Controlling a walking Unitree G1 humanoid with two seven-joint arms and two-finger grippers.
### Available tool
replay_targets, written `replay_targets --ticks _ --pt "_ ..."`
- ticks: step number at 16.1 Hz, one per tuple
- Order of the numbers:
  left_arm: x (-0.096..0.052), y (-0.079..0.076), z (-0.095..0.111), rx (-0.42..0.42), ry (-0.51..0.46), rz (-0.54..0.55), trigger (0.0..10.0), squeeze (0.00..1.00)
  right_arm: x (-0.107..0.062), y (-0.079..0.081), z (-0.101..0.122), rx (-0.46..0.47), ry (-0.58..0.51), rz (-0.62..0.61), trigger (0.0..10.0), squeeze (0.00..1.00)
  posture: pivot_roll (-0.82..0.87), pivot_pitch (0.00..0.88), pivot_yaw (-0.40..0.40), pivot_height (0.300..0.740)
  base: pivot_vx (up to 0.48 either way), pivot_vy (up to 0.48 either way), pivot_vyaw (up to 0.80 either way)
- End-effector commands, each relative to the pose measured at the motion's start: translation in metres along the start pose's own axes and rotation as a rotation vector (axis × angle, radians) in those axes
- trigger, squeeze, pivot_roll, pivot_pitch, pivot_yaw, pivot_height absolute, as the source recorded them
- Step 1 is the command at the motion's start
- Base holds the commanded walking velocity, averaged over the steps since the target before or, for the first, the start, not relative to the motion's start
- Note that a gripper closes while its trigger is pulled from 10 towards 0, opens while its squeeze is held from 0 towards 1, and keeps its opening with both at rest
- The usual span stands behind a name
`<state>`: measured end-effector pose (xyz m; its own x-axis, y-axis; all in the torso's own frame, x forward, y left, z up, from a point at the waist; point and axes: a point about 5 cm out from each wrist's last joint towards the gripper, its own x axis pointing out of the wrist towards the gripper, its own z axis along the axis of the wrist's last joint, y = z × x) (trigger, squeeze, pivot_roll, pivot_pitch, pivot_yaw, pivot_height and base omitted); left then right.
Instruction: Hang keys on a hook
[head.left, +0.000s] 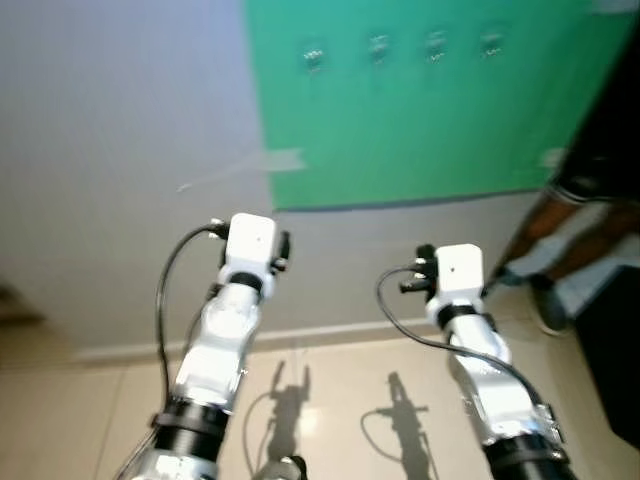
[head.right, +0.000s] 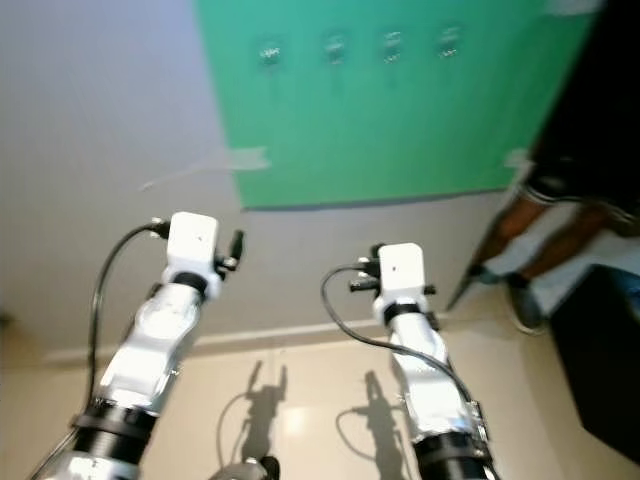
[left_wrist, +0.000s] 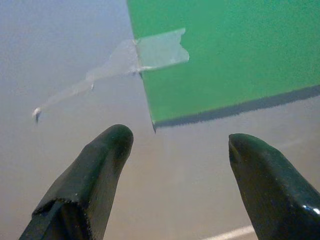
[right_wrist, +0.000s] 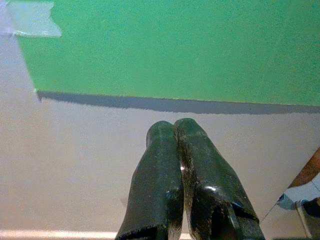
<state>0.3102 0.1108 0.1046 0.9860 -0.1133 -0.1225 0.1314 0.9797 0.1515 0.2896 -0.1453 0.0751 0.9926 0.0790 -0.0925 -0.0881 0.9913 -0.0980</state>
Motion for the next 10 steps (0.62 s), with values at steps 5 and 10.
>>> replay_targets --ticks 5,10 --pt "0.0019 0.0008 0.0006 0.023 0.015 -0.006 10.0 0.0 0.0015 0.0041 0.0004 -0.001 0.003 -0.002 10.0 0.0 -0.01 0.0 0.0 0.74 0.142 0.055 0.38" --pt "0.0021 0.0011 0.0011 -0.037 0.02 -0.01 10.0 0.0 -0.0002 0.0038 0.0002 -0.012 -0.001 0.0 10.0 0.0 -0.02 0.0 0.01 0.74 0.4 0.265 0.0"
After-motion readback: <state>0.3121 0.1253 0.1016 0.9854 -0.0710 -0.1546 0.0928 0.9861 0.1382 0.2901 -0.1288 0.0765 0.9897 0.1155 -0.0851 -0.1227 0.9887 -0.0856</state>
